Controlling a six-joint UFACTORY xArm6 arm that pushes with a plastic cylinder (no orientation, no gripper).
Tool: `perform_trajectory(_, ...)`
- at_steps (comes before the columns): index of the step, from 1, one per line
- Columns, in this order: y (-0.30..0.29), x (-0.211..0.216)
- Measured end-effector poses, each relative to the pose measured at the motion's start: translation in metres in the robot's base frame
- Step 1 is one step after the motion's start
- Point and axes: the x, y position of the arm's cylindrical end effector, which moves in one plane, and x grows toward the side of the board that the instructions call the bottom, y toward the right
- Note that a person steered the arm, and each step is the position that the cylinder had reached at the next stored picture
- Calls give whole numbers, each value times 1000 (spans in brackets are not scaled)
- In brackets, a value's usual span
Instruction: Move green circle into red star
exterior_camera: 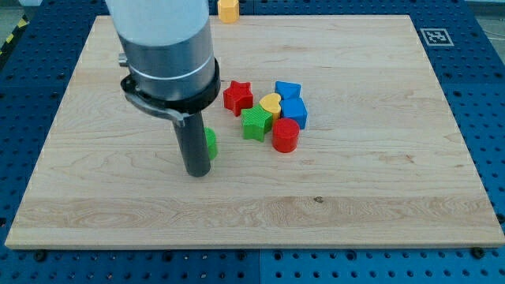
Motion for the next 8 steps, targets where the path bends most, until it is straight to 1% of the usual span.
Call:
perform_trajectory(3,0,-41)
perform_trajectory(6,1,-53)
perform_trajectory(8,23,-75)
